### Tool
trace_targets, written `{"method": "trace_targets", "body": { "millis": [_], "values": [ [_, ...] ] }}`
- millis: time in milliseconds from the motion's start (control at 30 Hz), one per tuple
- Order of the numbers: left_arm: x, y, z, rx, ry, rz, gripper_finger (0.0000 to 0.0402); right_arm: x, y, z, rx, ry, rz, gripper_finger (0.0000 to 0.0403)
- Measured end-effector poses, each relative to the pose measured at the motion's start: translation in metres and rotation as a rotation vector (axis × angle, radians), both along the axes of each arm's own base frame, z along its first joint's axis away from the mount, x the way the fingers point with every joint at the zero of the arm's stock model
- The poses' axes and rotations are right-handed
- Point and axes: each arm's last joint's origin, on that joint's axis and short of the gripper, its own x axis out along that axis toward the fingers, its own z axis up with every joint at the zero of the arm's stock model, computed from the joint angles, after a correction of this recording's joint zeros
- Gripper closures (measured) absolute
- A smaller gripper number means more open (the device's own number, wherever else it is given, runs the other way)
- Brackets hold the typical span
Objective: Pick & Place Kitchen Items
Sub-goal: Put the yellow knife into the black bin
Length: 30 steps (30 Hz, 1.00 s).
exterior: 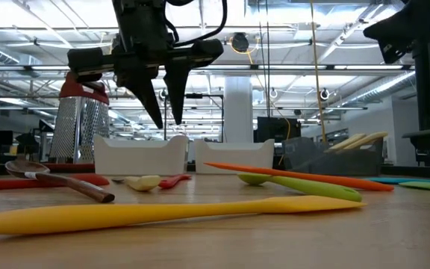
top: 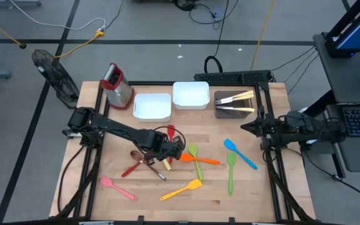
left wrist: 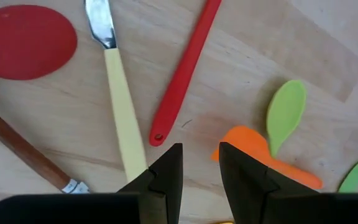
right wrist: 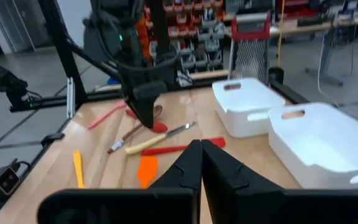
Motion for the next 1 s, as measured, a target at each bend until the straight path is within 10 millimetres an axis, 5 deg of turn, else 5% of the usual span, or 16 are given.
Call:
{"method": "trace_targets", "body": {
  "millis": [433,1000],
  "values": [
    [0.002,0.0,-0.002,0.004,-0.009,0.03,0.0287,-0.012,-0.001,0.003,-0.015,-0.072,-0.002,0.0399],
    [-0.01,-0.002,-0.008,-0.034,0.129,0.059,0.0182,-0.012,-0.001,0.002,-0.042,-0.067,0.005,0.0399]
  ]
}}
